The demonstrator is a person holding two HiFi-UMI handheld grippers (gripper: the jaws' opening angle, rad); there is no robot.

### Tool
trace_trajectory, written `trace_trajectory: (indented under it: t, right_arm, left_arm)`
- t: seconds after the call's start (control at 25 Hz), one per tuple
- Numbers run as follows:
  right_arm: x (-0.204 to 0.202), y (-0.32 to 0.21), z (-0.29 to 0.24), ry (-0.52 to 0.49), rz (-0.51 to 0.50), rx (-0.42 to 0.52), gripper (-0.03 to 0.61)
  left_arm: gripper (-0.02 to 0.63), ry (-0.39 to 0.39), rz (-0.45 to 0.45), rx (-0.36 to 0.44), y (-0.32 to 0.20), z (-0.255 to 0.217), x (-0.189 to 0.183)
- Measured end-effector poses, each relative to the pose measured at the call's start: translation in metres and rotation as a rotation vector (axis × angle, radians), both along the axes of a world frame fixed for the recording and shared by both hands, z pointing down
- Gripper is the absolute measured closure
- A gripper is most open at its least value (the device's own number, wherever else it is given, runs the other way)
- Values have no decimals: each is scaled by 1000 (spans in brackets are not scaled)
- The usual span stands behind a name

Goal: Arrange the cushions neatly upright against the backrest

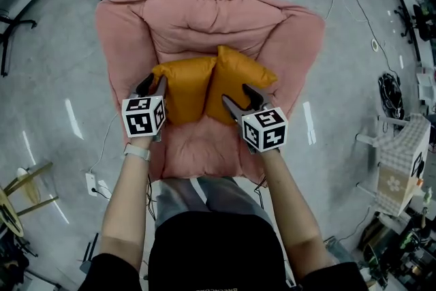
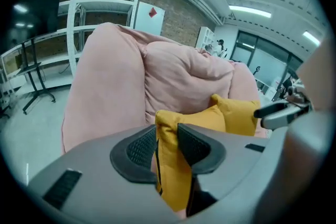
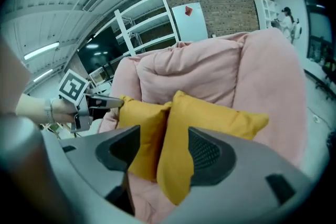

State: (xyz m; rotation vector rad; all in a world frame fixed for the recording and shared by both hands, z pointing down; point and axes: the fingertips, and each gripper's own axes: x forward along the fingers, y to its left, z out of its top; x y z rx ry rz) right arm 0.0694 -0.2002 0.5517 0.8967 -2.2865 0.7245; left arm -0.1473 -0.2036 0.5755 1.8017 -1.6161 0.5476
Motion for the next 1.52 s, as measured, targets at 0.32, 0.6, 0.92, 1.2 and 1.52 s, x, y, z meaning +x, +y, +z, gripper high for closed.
trace_trajectory:
  t: [0.32,0.6,0.92,1.2,1.52]
  right_arm:
    - [36,-2,26,134,121,-5,293]
    - [41,-8,27,157,241,-24,261]
    - [58,2,57,195,376,-86,190]
    - [67,-25,68,254,371,2,246]
    - [46,-24,65,320,54,123,327]
  left_arm:
    - [451,25,-57,9,9,-13,-16]
    - [436,41,-10,-68,66,2,40]
    - [290,-57,-66,-171,53,46,50]
    - [344,-16,-22,-129,23,51,51]
    - [441,-26,-92,-73,17,47,28]
